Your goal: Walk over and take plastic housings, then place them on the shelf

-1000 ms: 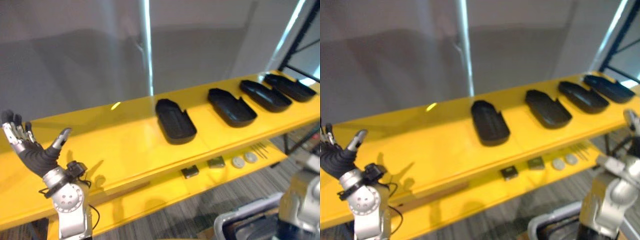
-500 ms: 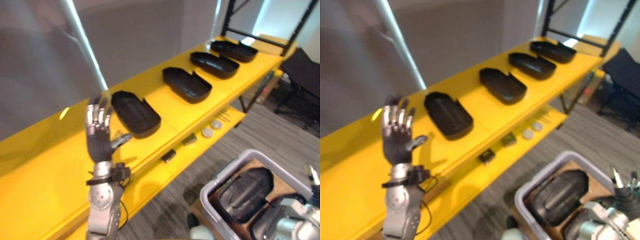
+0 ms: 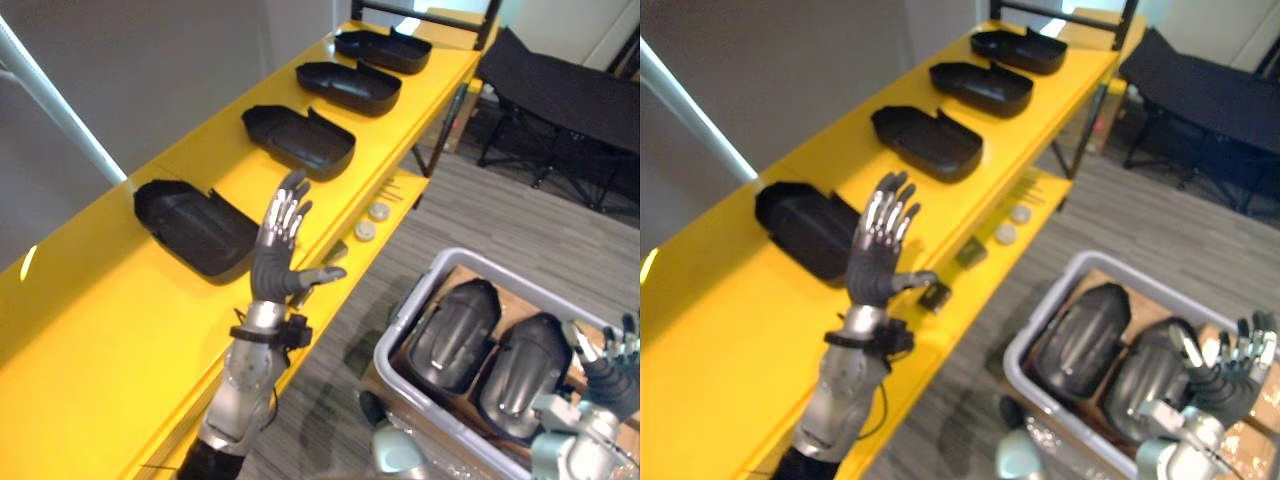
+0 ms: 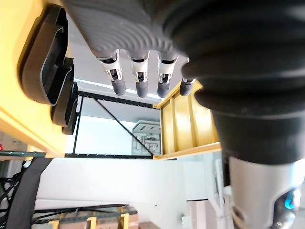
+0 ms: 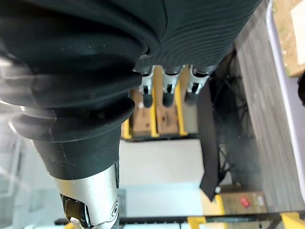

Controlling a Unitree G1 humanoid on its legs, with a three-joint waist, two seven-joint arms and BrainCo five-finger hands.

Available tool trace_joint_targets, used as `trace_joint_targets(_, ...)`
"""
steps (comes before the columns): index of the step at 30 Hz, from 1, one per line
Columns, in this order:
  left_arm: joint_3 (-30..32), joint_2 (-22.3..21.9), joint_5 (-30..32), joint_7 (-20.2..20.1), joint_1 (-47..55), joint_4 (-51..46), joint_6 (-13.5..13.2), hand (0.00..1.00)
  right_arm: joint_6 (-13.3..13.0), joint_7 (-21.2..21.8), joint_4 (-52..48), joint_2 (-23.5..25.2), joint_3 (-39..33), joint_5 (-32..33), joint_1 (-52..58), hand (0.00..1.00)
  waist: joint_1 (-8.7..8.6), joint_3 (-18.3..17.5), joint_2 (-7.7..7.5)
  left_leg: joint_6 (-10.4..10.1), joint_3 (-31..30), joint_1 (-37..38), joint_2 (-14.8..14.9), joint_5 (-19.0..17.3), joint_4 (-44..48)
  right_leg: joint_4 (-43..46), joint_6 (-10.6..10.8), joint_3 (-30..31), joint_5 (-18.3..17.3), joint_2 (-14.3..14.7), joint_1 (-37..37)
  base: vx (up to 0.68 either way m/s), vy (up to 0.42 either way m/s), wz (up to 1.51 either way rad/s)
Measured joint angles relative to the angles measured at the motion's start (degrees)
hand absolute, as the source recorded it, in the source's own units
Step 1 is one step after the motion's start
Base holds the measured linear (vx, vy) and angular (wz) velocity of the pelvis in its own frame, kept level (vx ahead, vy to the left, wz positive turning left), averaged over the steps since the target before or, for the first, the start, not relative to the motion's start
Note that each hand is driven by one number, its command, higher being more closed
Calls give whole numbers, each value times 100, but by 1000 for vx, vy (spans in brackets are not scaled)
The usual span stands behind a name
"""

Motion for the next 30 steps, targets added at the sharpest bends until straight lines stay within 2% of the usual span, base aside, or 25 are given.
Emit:
trace_joint_targets(1,96,29,0,41,70,-17,0,0,2,57,-2,-103,61,0,-113,0,77,5,2,135,-333,-75,-43,-83,142,-2,7,130,3,35,-40,-156,3,-116)
trace_joint_targets(2,348,48,-2,86,229,-37,-1,0,20,149,-2,-304,173,1,-387,0,146,36,18,329,-994,-209,-122,-288,442,-2,17,372,-12,115,-112,-164,39,-101)
trace_joint_targets(4,646,42,-6,180,514,-142,-28,0,53,177,0,-599,364,2,-800,0,222,104,144,348,-1717,-428,-184,-680,794,14,2,498,1,248,-284,-199,129,-84)
trace_joint_targets(5,754,42,-6,198,636,-246,-42,0,88,173,3,-741,443,2,-1028,0,279,166,251,265,-1951,-541,-231,-963,845,54,-8,556,15,311,-445,-249,187,-59)
trace_joint_targets(6,870,52,-2,210,709,-290,-201,0,139,158,28,-781,593,1,-1256,0,387,268,211,205,-1915,-721,-380,-1048,996,132,-18,577,29,189,-631,-215,151,-40)
trace_joint_targets(7,888,50,-1,211,713,-290,-221,0,149,161,29,-781,631,-1,-1277,0,407,292,187,209,-1915,-744,-411,-1048,1023,136,-18,574,29,155,-649,-203,123,-12)
trace_joint_targets(9,957,58,5,361,768,-293,-452,0,243,85,106,-803,971,-113,-1511,0,537,368,89,287,-1937,-1076,-550,-1083,1309,228,-43,527,-11,1,-868,-140,84,10)
trace_joint_targets(11,956,59,6,429,748,-345,-667,0,246,10,189,-822,1052,-114,-1691,0,617,375,98,328,-2041,-1314,-591,-1140,1577,462,-78,449,-48,-8,-1036,-28,29,31)
trace_joint_targets(13,881,50,-10,362,635,-470,-780,0,262,-200,379,-823,1096,-101,-1687,0,625,385,111,267,-2274,-1402,-568,-1304,1984,901,68,279,18,70,-1117,42,13,36)
trace_joint_targets(14,776,55,-10,268,542,-597,-793,0,312,-304,351,-735,1103,-100,-1524,0,743,403,145,231,-2266,-1383,-429,-1401,2283,1165,97,213,28,246,-1106,50,15,-10)
trace_joint_targets(15,722,56,-10,211,529,-695,-795,0,315,-328,299,-654,1109,-88,-1401,0,775,402,145,228,-2262,-1378,-372,-1446,2438,1260,96,213,30,330,-1090,28,47,-39)
trace_joint_targets(16,612,55,-11,114,529,-870,-832,0,300,-312,35,-426,1107,58,-935,0,783,400,149,314,-2139,-1361,-222,-1596,2780,1448,86,186,38,503,-1041,-20,60,-46)
trace_joint_targets(17,533,53,-9,72,532,-913,-829,0,249,-251,-71,-338,1104,93,-715,0,781,402,154,344,-2044,-1297,-150,-1676,2876,1510,57,91,62,538,-1023,-58,100,-75)
trace_joint_targets(18,428,55,0,32,545,-929,-797,0,181,-66,-238,-216,1103,144,-362,0,798,410,149,421,-1765,-1126,-39,-1808,2955,1575,-114,-364,274,582,-1009,-117,115,-103)
trace_joint_targets(19,384,50,8,37,588,-925,-701,0,173,172,-302,-216,1128,151,-209,0,840,426,131,497,-1528,-977,17,-1786,2807,1244,-447,-789,915,571,-956,-157,118,-117)
trace_joint_targets(20,358,26,19,38,602,-930,-641,0,136,270,-320,-214,1143,169,-197,0,831,427,141,567,-1334,-921,32,-1749,2657,1055,-552,-995,1145,531,-928,-155,83,-111)
trace_joint_targets(21,317,57,82,38,581,-869,-587,0,57,356,-338,-227,1219,185,-237,0,843,464,84,673,-1064,-841,13,-1646,2515,1580,-569,-1445,759,438,-998,-173,73,-87)
trace_joint_targets(22,294,54,212,44,639,-850,-497,0,-16,396,-341,-266,1282,179,-339,0,872,430,22,757,-863,-787,15,-1540,2405,2217,-710,-1838,130,326,-1038,-189,86,-98)
trace_joint_targets(23,316,53,265,34,791,-847,-392,0,-57,388,-332,-333,1461,111,-581,0,903,428,71,836,-650,-743,24,-1391,2257,2873,-683,-2206,-551,126,-988,-219,95,-104)
trace_joint_targets(24,419,56,261,-15,962,-813,-340,0,-75,296,-246,-406,1684,-42,-935,0,975,376,39,877,-451,-742,62,-1241,2121,3325,-771,-2498,-1031,-127,-880,-165,63,-94)
trace_joint_targets(25,507,55,258,-78,1025,-751,-301,0,-79,257,-139,-435,1763,-118,-1122,0,1040,375,57,887,-359,-764,99,-1167,2063,3487,-804,-2621,-1219,-249,-795,-175,33,-93)
trace_joint_targets(27,1008,50,209,-346,1331,-430,-101,0,-19,112,481,-509,1955,-276,-1845,0,1294,372,91,843,-24,-797,335,-911,1879,3781,-804,-2971,-1692,-686,-328,-178,-20,-88)
trace_joint_targets(28,1162,51,202,-406,1426,-373,-62,0,-8,74,629,-517,1969,-354,-1987,0,1365,371,94,797,22,-806,395,-863,1846,3803,-846,-3035,-1731,-788,-201,-177,-128,-88)
trace_joint_targets(29,1550,109,138,-631,1708,-277,20,0,41,-52,901,-569,1992,-611,-2264,0,1514,343,52,668,167,-896,563,-715,1791,3809,-806,-3160,-1787,-1096,88,-139,-154,-66)
trace_joint_targets(30,1653,153,62,-711,1801,-252,23,0,80,-99,941,-612,2001,-719,-2330,0,1558,318,7,619,228,-925,612,-664,1763,3776,-805,-3179,-1784,-1197,155,-140,-187,-63)
